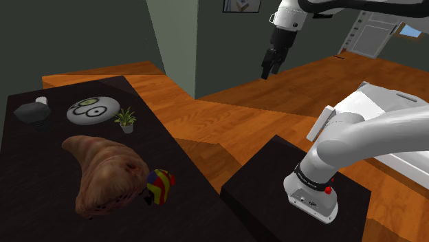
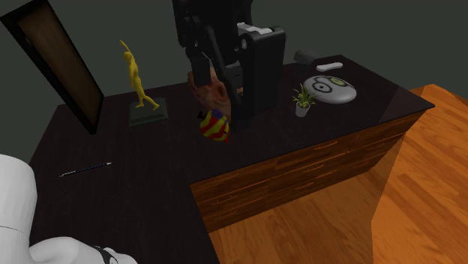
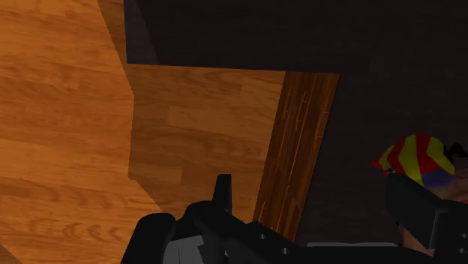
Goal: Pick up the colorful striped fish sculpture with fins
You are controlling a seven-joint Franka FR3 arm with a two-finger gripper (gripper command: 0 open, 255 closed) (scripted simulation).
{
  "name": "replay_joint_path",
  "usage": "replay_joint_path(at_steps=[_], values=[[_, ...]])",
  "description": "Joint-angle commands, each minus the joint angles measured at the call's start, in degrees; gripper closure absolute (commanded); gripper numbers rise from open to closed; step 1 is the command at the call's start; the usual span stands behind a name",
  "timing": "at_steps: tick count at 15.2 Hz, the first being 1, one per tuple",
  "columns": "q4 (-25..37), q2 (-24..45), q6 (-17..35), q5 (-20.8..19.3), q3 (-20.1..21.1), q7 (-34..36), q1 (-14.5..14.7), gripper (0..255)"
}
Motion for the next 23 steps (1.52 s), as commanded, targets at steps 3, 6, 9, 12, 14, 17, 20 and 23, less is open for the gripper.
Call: replay_joint_path(at_steps=[3, 6, 9, 12, 14, 17, 20, 23], values=[[-3.43, -0.25, 3.23, 1.68, 1.12, 2.04, 0.30, 0], [-8.12, 0.00, 8.36, 4.34, 2.91, 4.99, 0.98, 0], [-12.21, 1.10, 13.88, 7.21, 4.85, 7.80, 1.94, 0], [-15.64, 3.17, 19.84, 10.28, 6.90, 10.45, 3.18, 0], [-17.51, 5.14, 24.07, 12.44, 8.32, 12.09, 4.16, 0], [-19.62, 9.06, 30.77, 15.87, 10.48, 14.33, 5.80, 0], [-20.81, 14.13, 37.80, 19.48, 12.61, 16.22, 7.61, 0], [-21.00, 20.25, 45.00, 23.26, 14.62, 17.68, 9.53, 0]])
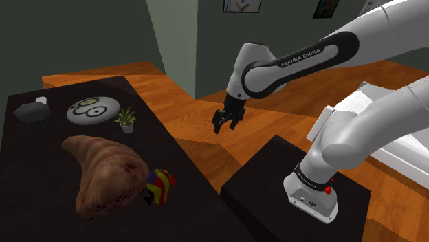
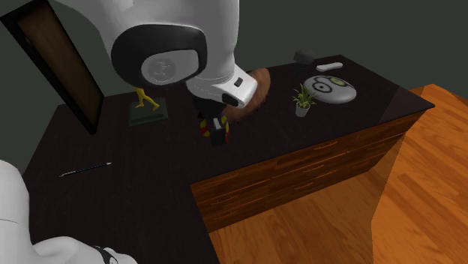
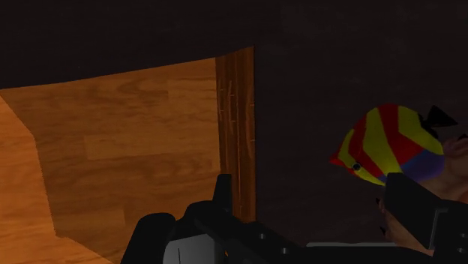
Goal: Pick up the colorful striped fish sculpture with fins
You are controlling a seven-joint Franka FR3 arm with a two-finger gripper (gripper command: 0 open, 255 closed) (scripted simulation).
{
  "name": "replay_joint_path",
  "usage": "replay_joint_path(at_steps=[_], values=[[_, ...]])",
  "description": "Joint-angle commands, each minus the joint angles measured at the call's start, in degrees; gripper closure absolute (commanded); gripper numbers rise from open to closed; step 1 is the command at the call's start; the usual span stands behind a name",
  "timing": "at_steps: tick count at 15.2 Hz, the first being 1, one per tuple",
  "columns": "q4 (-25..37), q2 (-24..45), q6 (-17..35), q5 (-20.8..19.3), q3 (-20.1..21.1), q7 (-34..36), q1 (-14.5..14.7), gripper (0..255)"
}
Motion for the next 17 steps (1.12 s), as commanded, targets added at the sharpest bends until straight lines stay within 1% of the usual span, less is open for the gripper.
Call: replay_joint_path(at_steps=[1, 5, 9, 14, 17], values=[[0.05, 4.49, 5.20, 2.65, 1.26, 0.79, 1.30, 0], [1.88, 14.18, 14.46, 7.93, 3.45, 1.68, 3.94, 0], [5.52, 24.50, 22.75, 13.42, 5.27, 1.50, 6.41, 0], [12.30, 37.42, 31.22, 19.94, 7.70, 0.23, 8.44, 0], [17.30, 44.98, 35.39, 22.71, 9.29, -0.27, 9.03, 0]])
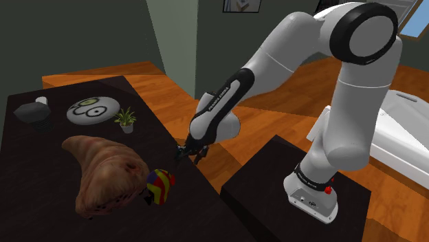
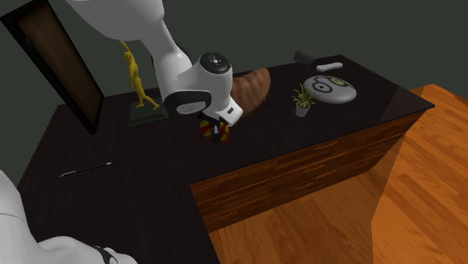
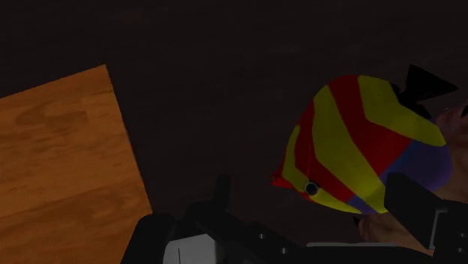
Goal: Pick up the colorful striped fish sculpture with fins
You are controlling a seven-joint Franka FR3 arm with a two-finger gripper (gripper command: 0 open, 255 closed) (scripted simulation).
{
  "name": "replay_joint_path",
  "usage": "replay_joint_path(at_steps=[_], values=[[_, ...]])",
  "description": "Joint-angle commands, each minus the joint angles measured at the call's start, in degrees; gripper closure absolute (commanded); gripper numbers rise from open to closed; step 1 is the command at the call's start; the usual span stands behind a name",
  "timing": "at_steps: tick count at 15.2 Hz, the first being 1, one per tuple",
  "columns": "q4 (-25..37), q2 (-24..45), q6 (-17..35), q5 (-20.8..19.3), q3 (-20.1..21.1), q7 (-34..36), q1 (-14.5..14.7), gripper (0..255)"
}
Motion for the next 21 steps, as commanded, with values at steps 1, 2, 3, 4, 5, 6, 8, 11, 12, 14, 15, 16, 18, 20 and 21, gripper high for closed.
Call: replay_joint_path(at_steps=[1, 2, 3, 4, 5, 6, 8, 11, 12, 14, 15, 16, 18, 20, 21], values=[[3.57, 5.14, 2.83, 1.58, 0.98, 0.11, 0.68, 0], [5.42, 7.58, 3.99, 2.16, 1.33, 0.10, 0.96, 0], [7.32, 9.99, 5.06, 2.59, 1.64, 0.18, 1.24, 0], [9.28, 12.36, 6.06, 2.89, 1.89, 0.35, 1.56, 0], [9.55, 12.70, 6.20, 2.92, 1.93, 0.39, 1.60, 0], [9.88, 13.65, 6.85, 3.30, 2.39, -0.30, 1.21, 0], [10.56, 15.60, 8.18, 3.95, 3.35, -1.63, 0.37, 0], [11.65, 18.59, 10.18, 4.65, 4.79, -3.48, -0.92, 0], [12.26, 20.19, 11.22, 4.92, 5.51, -4.42, -1.58, 0], [12.25, 20.19, 11.23, 4.88, 5.53, -4.38, -1.60, 0], [12.24, 20.13, 11.17, 4.86, 5.49, -4.36, -1.60, 255], [12.27, 20.16, 11.18, 4.85, 5.48, -4.35, -1.58, 255], [12.23, 20.13, 11.18, 4.86, 5.50, -4.35, -1.59, 255], [12.23, 20.13, 11.18, 4.87, 5.51, -4.36, -1.60, 255], [12.23, 20.14, 11.19, 4.87, 5.51, -4.36, -1.61, 255]])
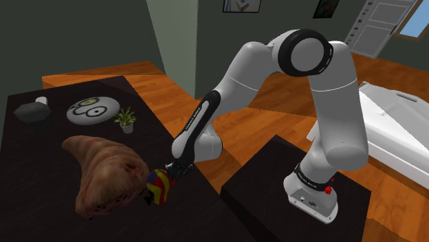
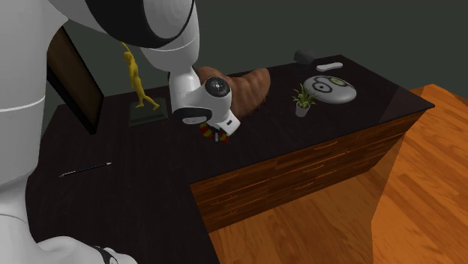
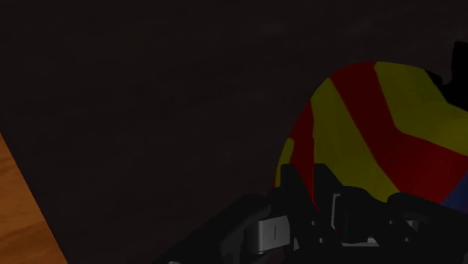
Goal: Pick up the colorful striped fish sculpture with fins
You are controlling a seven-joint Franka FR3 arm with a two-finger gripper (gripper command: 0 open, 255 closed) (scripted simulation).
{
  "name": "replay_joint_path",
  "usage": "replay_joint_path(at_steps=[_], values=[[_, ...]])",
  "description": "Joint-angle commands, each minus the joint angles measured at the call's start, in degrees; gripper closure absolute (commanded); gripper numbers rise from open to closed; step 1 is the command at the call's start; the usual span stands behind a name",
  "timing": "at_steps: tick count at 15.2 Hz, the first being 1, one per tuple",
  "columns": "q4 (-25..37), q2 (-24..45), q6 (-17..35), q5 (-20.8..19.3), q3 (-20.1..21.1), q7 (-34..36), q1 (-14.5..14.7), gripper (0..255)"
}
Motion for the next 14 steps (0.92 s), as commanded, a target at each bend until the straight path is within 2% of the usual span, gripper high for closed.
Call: replay_joint_path(at_steps=[1, 3, 14], values=[[0.00, 0.05, 0.00, 0.01, 0.00, 0.00, -0.01, 255], [0.03, 0.11, 0.04, 0.01, 0.00, 0.00, 0.01, 255], [-3.68, -10.61, -7.29, -3.23, -5.36, 7.05, 4.70, 255]])
